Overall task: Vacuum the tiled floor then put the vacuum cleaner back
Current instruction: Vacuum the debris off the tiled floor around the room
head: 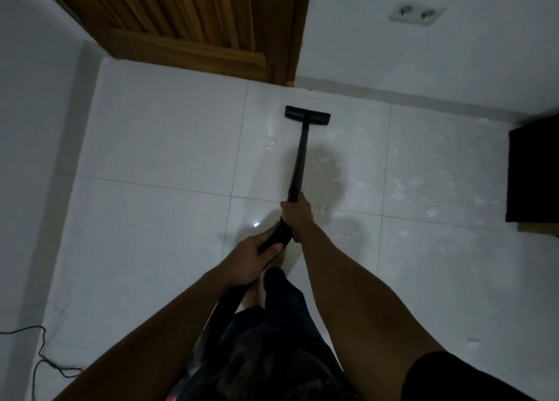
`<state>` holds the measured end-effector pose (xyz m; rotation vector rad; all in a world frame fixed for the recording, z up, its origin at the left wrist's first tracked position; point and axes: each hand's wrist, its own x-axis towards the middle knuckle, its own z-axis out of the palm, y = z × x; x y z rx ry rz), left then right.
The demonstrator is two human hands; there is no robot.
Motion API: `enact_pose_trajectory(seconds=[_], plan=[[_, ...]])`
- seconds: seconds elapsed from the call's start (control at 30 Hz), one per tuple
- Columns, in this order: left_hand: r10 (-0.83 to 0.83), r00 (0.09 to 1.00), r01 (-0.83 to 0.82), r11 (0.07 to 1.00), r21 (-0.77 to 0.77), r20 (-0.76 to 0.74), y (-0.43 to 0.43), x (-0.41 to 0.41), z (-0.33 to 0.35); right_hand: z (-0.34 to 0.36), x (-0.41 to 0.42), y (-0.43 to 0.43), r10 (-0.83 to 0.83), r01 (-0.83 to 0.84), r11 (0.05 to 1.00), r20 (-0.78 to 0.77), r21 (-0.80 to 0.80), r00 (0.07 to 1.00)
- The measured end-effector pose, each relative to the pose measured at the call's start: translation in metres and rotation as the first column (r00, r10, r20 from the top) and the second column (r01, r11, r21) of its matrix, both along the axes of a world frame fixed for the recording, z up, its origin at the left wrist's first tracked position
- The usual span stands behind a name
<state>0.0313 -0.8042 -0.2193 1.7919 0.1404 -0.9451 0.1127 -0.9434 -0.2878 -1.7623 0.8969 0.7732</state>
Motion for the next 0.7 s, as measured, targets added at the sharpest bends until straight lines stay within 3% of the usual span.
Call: enact_pose_trajectory(seconds=[0.4,0.7], plan=[[0.106,0.994,-0.104,0.994,0.039,-0.032,-0.014,0.061,-0.019,-0.013,0.081,-0.004,0.066,-0.066,0.996,0.000,0.060,0.998],[0.135,0.991,-0.134,0.990,0.051,-0.008,-0.005,0.030,-0.007,-0.014,0.048,0.009,0.034,-0.033,0.995,-0.008,0.098,0.999]])
